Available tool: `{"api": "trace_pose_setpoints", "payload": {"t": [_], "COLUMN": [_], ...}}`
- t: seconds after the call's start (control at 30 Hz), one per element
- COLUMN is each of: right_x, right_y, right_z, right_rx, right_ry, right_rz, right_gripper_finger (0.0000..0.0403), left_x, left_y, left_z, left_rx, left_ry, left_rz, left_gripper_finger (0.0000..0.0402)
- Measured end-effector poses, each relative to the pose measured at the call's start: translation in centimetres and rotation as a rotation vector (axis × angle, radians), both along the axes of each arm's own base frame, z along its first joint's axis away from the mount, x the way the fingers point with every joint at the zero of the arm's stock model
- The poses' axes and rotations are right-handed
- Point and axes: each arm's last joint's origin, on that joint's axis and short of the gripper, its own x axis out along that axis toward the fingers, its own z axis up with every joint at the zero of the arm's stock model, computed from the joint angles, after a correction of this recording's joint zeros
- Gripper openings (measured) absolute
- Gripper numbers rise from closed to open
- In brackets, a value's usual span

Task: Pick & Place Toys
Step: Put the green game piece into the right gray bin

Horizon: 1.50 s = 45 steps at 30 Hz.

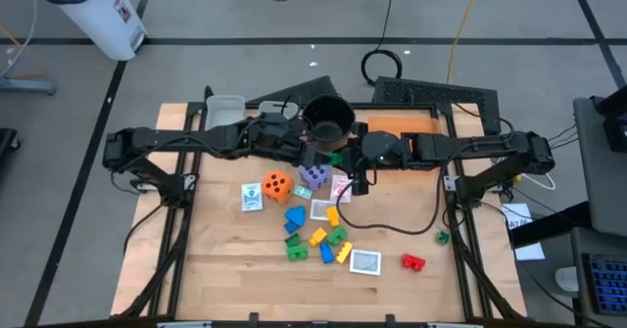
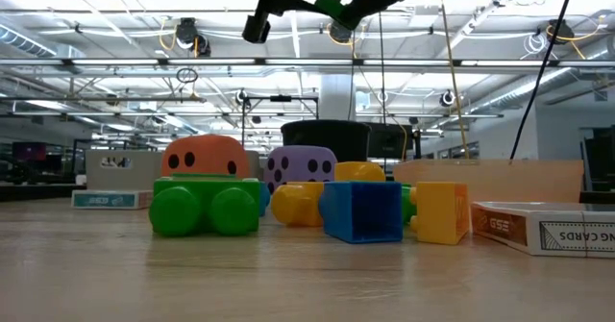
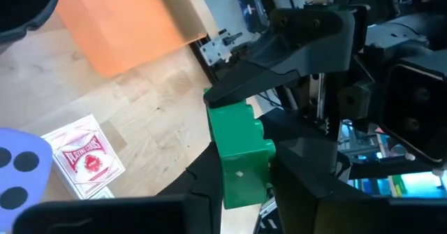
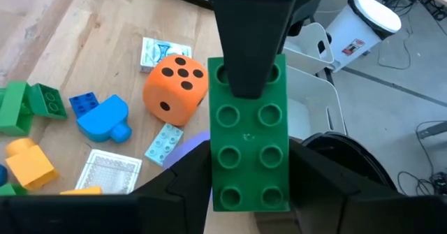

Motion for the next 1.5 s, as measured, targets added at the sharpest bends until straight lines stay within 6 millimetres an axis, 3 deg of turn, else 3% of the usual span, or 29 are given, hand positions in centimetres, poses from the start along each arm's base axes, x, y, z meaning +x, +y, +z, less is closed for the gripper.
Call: {"api": "trace_pose_setpoints", "payload": {"t": [0.3,0.7,1.5], "right_x": [-0.4,-3.2,-2.1], "right_y": [0.0,0.1,-0.7], "right_z": [0.5,3.6,2.9], "right_rx": [-0.024,-0.054,-0.125], "right_ry": [-0.012,-0.129,-0.122], "right_rz": [0.021,0.032,-0.08], "right_gripper_finger": [0.0164,0.0166,0.0167], "left_x": [0.0,0.0,-0.2], "left_y": [0.0,1.7,3.4], "left_z": [0.1,0.7,1.2], "left_rx": [0.04,0.034,0.038], "left_ry": [-0.006,-0.082,-0.141], "left_rz": [-0.016,-0.048,-0.058], "left_gripper_finger": [0.0099,0.0096,0.0097]}}
